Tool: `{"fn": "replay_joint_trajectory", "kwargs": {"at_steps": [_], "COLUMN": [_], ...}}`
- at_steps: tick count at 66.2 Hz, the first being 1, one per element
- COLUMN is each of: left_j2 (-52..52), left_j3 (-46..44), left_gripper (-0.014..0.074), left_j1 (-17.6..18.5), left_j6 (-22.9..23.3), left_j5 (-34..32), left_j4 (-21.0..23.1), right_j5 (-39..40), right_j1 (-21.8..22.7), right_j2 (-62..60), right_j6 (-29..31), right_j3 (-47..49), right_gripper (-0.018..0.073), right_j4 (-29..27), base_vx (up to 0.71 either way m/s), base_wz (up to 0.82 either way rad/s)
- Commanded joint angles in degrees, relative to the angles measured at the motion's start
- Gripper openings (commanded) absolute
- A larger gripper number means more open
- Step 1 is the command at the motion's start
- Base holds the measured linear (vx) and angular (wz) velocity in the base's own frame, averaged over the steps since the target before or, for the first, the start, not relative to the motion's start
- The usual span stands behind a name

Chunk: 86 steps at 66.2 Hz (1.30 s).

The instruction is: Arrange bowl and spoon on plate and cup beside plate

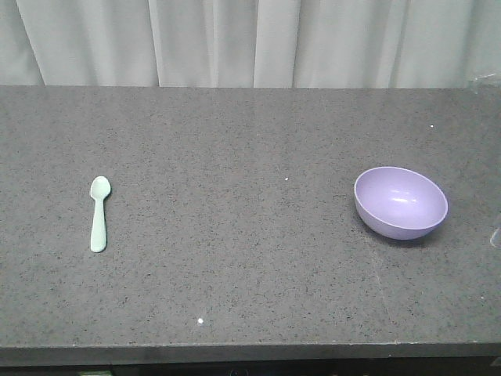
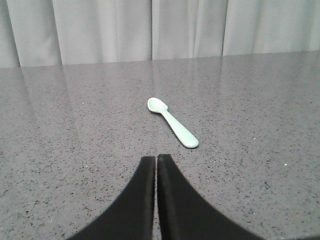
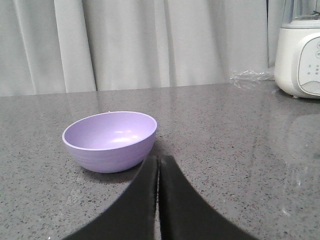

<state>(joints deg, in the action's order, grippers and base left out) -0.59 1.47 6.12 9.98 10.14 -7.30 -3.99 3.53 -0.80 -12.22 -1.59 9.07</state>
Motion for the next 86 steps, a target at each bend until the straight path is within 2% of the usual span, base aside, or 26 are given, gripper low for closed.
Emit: {"fn": "replay_joint_trajectory", "kwargs": {"at_steps": [1, 86], "left_j2": [0.44, 0.44], "left_j3": [-0.44, -0.44], "left_gripper": [-0.0006, -0.0006], "left_j1": [-0.14, -0.14], "left_j6": [0.72, 0.72], "left_j5": [-3.91, -3.91], "left_j4": [0.06, 0.06], "right_j5": [4.34, 4.34], "right_j1": [0.29, 0.29], "right_j2": [-0.39, -0.39], "right_j6": [0.17, 0.17], "right_j3": [-0.24, -0.24], "right_gripper": [-0.0003, -0.0003], "right_j4": [0.20, 0.20], "base_vx": [0.00, 0.00], "base_wz": [0.00, 0.00]}}
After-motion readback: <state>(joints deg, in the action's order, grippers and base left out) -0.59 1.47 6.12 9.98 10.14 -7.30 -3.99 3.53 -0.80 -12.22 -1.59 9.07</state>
